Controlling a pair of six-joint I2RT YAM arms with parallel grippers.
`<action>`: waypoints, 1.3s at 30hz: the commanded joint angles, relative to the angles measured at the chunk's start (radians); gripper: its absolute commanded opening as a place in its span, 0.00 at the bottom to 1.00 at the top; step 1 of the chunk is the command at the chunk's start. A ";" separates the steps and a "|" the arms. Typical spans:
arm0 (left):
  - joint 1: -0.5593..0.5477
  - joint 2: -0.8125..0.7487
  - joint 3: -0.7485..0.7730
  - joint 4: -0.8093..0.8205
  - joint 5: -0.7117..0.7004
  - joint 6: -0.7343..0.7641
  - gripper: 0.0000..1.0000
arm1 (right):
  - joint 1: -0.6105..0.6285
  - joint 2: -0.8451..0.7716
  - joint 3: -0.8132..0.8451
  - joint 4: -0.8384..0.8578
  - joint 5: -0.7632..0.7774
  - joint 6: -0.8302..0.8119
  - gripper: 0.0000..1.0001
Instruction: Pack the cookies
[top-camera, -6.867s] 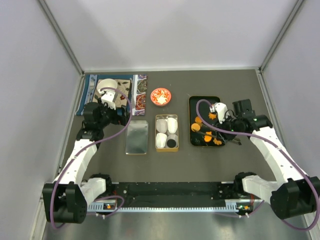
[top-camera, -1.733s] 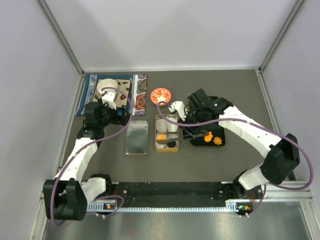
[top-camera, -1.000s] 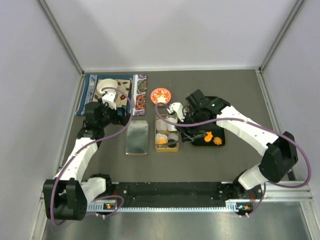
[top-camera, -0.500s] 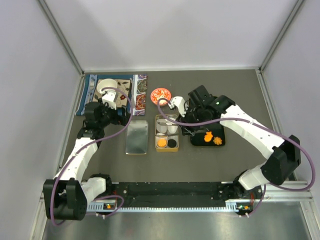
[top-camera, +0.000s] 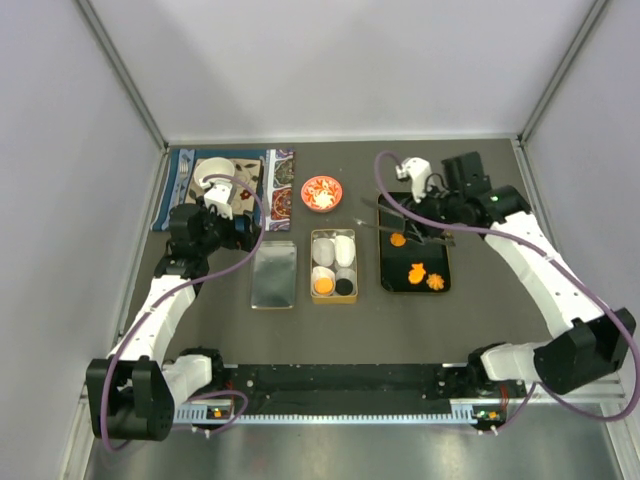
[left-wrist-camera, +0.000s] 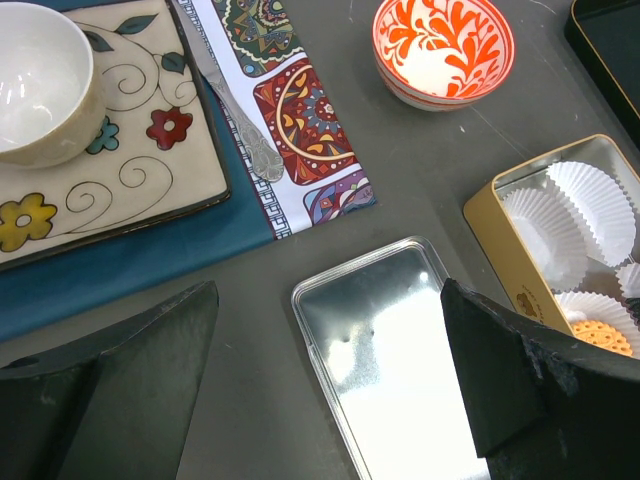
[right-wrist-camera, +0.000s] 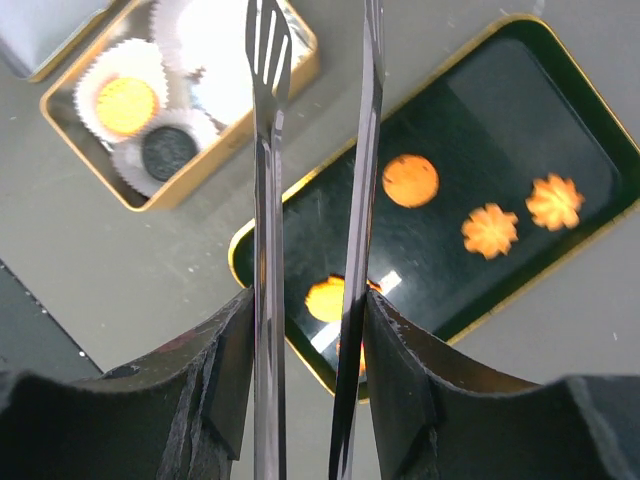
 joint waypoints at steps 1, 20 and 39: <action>-0.003 -0.018 0.012 0.031 0.014 0.006 0.99 | -0.100 -0.089 -0.056 0.025 -0.030 -0.020 0.45; -0.003 -0.020 0.012 0.028 0.024 -0.001 0.99 | -0.492 -0.088 -0.254 0.027 -0.102 -0.148 0.45; -0.003 -0.009 0.012 0.029 0.017 0.001 0.99 | -0.563 0.049 -0.257 0.077 -0.138 -0.185 0.46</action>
